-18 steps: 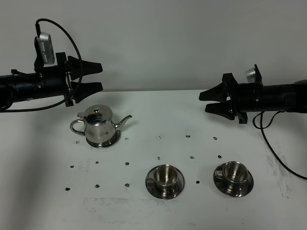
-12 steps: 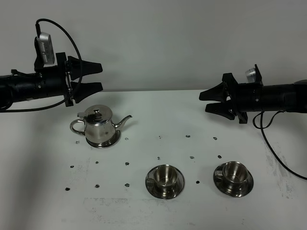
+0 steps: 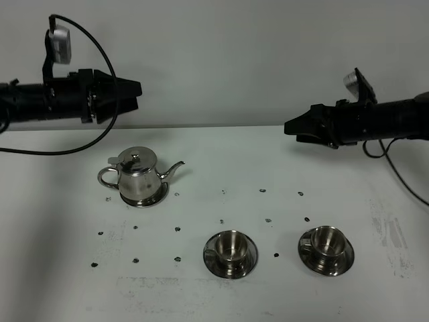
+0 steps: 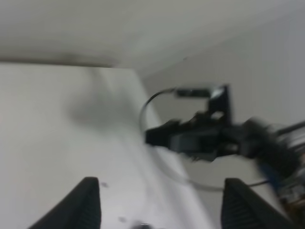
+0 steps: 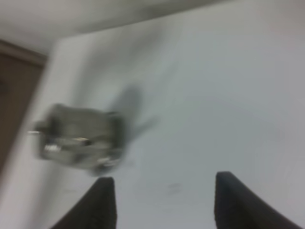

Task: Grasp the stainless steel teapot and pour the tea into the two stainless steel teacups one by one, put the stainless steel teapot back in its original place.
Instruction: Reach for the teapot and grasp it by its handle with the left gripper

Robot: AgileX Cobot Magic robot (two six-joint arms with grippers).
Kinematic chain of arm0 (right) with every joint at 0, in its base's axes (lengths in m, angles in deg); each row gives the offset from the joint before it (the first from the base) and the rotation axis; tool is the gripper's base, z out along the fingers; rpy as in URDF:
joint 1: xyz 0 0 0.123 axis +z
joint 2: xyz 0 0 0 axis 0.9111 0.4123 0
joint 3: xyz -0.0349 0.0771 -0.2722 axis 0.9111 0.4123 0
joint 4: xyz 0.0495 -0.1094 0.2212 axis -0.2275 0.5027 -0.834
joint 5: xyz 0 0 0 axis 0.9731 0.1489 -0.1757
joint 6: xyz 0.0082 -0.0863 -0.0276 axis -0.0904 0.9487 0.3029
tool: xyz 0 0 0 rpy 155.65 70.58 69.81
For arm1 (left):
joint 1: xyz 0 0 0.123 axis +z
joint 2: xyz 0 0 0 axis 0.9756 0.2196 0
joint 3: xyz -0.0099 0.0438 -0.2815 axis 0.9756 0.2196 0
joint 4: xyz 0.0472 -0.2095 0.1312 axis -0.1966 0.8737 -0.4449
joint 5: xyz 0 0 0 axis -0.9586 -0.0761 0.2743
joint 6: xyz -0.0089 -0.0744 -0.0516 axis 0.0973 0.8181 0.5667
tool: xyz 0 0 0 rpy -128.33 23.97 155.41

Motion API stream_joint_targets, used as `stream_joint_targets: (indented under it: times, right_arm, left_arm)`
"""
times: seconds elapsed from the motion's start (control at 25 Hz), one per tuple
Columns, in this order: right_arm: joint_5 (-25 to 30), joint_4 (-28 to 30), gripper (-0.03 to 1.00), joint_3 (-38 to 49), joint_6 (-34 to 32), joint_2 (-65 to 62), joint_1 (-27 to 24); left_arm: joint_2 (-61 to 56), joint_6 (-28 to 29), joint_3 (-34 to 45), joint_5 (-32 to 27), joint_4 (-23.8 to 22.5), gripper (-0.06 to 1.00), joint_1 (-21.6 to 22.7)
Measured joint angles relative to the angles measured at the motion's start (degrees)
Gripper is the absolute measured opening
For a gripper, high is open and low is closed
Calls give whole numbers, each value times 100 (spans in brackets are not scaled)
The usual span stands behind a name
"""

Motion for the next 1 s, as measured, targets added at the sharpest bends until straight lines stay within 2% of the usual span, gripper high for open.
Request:
stream_joint_targets:
  times: [0.12,0.16,0.28,0.32,0.44,0.52,0.6,0.76,0.88,1.0]
  right_arm:
    - [-341,1174,48,-567,-14,-123,-33]
    - [-448,1640,48,-699,-86,-194,-42]
    - [-635,2951,47,-1091,-792,-400,-48]
    - [-610,3331,47,-1219,-1036,-463,-48]
    - [-236,4762,46,-1468,-1710,-748,7]
    - [39,5604,46,-1501,-2072,-1098,118]
    - [107,6088,46,-1445,-2355,-1512,216]
    - [-83,6272,46,-697,-2542,-2663,225]
    - [-542,6306,46,339,-2513,-3591,219]
    - [-1000,6306,46,1443,-2468,-4499,219]
  left_arm:
    - [-318,154,-487,423,-1012,54,0]
    - [-480,309,-579,621,-1564,53,0]
    - [-822,779,-659,1069,-2835,50,-5]
    - [-949,916,-659,1118,-3320,49,-5]
    - [-1322,1209,-630,1079,-4127,47,-5]
    - [-1611,1291,-457,1089,-4265,47,-5]
    - [-2004,1297,-51,1331,-4271,46,-5]
    - [-3065,995,1498,2387,-4131,45,-9]
    - [-3880,405,2560,3166,-4003,45,-9]
    - [-4454,-406,3261,3391,-4085,45,-9]
